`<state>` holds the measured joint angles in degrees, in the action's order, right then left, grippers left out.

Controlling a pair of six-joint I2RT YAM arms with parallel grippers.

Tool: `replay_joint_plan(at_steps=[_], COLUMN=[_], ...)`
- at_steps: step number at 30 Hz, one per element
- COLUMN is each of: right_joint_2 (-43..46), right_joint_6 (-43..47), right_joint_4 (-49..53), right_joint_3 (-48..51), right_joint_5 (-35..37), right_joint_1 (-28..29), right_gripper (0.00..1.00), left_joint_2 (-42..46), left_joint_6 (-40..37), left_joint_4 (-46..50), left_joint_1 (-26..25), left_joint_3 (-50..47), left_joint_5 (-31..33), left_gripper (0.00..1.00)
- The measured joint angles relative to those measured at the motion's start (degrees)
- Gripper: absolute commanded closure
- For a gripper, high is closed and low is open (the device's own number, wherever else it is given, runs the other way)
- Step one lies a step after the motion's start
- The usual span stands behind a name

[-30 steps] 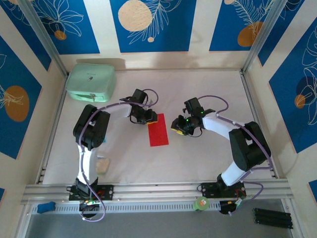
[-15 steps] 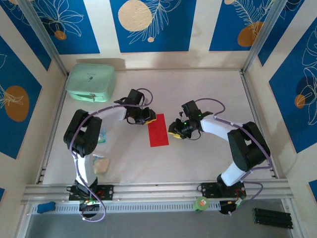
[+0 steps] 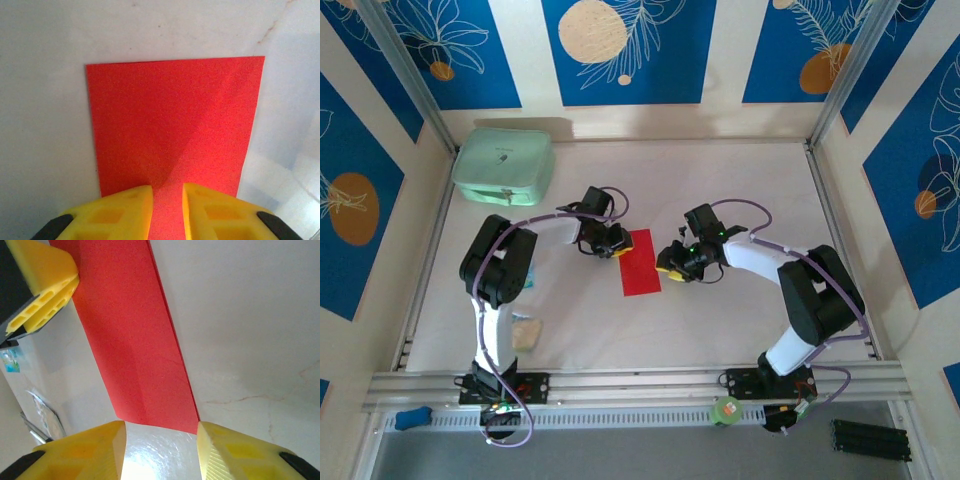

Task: Fold a paper plane with a square sheet of paper (pick it up from the middle)
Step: Fold the triangle a second time at the center of the table.

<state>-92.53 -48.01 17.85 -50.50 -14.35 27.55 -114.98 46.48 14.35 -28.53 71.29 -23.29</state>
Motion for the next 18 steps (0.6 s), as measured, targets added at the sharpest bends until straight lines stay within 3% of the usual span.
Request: replay_joint_plan(at_steps=[18], right_joint_2=[-4.39], right_joint_6=[0.26], right_joint_4=[2.58], right_joint_3=[0.00], right_joint_5=[-1.77], right_joint_1=[2.89], right_gripper=[0.63], left_joint_2=[0.00], left_joint_6=[0.17], left_joint_4=[-0.24], left_joint_1=[0.00], left_joint_3=[-0.33], left_joint_5=[0.02], left_gripper=[0.75])
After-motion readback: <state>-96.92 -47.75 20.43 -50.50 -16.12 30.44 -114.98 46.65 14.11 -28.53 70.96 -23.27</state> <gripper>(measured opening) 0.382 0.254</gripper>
